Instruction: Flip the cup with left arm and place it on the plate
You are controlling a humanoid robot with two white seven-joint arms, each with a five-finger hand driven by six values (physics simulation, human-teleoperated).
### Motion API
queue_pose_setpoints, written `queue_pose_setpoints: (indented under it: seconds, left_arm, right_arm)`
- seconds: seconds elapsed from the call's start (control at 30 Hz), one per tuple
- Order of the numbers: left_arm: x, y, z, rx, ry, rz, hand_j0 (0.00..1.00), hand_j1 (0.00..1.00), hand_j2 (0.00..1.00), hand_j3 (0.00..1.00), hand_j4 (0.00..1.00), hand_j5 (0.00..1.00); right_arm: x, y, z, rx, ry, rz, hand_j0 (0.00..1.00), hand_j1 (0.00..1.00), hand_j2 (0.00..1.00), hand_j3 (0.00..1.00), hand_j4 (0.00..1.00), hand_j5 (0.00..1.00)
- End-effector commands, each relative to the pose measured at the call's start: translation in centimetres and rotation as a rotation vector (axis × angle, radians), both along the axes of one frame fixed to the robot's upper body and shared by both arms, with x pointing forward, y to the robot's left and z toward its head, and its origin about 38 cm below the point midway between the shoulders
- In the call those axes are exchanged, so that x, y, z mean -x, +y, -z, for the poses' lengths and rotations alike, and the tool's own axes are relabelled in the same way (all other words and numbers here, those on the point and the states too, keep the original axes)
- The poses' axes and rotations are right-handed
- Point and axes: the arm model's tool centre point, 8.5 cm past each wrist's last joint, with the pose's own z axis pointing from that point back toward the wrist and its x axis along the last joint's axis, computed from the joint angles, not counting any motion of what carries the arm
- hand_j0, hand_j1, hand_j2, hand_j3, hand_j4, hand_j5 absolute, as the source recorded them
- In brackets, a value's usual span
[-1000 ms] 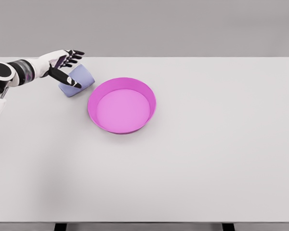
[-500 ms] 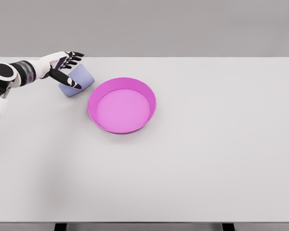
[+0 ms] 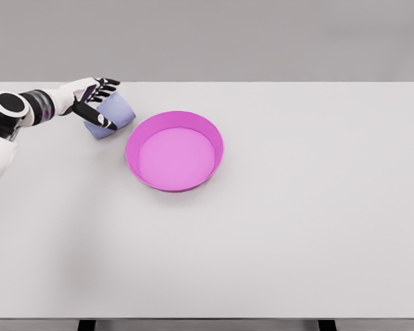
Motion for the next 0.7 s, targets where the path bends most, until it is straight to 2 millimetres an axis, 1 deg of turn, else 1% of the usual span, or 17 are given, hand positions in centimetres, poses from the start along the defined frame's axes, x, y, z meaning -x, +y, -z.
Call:
queue_pose_setpoints:
  seconds: [0.0, 0.13, 0.17, 0.2, 0.33, 0.37, 0.43, 0.57, 0.6, 0.67]
  left_arm:
    - [-0.1, -0.28, 0.51, -0.008, 0.007, -0.002, 1.0, 1.0, 1.0, 1.0, 1.0, 1.0]
    - [-0.17, -0.61, 0.94, -0.004, 0.015, -0.003, 1.0, 1.0, 1.0, 1.0, 1.0, 1.0]
    - [-0.17, -0.52, 1.03, -0.004, 0.018, -0.006, 0.95, 0.95, 0.95, 0.95, 0.95, 0.95]
    - [-0.2, -0.65, 1.07, -0.003, 0.016, -0.006, 0.93, 0.93, 0.93, 0.93, 0.93, 0.93]
    - [-0.35, -0.49, 0.99, -0.004, -0.003, -0.027, 0.78, 0.78, 0.78, 0.78, 0.78, 0.78]
    - [-0.36, -0.38, 1.08, -0.004, -0.003, -0.032, 0.76, 0.76, 0.76, 0.76, 0.76, 0.76]
    - [-0.43, -0.36, 0.87, 0.004, -0.02, -0.022, 0.69, 0.69, 0.69, 0.69, 0.69, 0.69]
    - [-0.47, -0.48, 0.79, 0.011, -0.032, -0.01, 0.67, 0.67, 0.67, 0.67, 0.67, 0.67]
    - [-0.46, -0.15, 1.19, 0.011, -0.026, -0.015, 0.67, 0.67, 0.67, 0.67, 0.67, 0.67]
    - [-0.47, -0.16, 1.33, 0.01, -0.03, -0.009, 0.67, 0.67, 0.67, 0.67, 0.67, 0.67]
  right_arm:
    - [0.0, 0.0, 0.0, 0.0, 0.0, 0.0, 1.0, 1.0, 1.0, 1.0, 1.0, 1.0]
    - [0.0, 0.0, 0.0, 0.0, 0.0, 0.0, 1.0, 1.0, 1.0, 1.0, 1.0, 1.0]
    - [0.0, 0.0, 0.0, 0.0, 0.0, 0.0, 1.0, 1.0, 1.0, 1.0, 1.0, 1.0]
    - [0.0, 0.0, 0.0, 0.0, 0.0, 0.0, 1.0, 1.0, 1.0, 1.0, 1.0, 1.0]
    - [0.0, 0.0, 0.0, 0.0, 0.0, 0.0, 1.0, 1.0, 1.0, 1.0, 1.0, 1.0]
    - [0.0, 0.0, 0.0, 0.0, 0.0, 0.0, 1.0, 1.0, 1.0, 1.0, 1.0, 1.0]
    - [0.0, 0.0, 0.0, 0.0, 0.0, 0.0, 1.0, 1.0, 1.0, 1.0, 1.0, 1.0]
    - [0.0, 0.01, 0.0, 0.0, 0.0, 0.001, 1.0, 1.0, 1.0, 1.0, 1.0, 1.0]
    - [0.0, 0.0, 0.0, 0.0, 0.0, 0.0, 1.0, 1.0, 1.0, 1.0, 1.0, 1.0]
    - [0.0, 0.0, 0.0, 0.0, 0.0, 0.0, 1.0, 1.0, 1.0, 1.0, 1.0, 1.0]
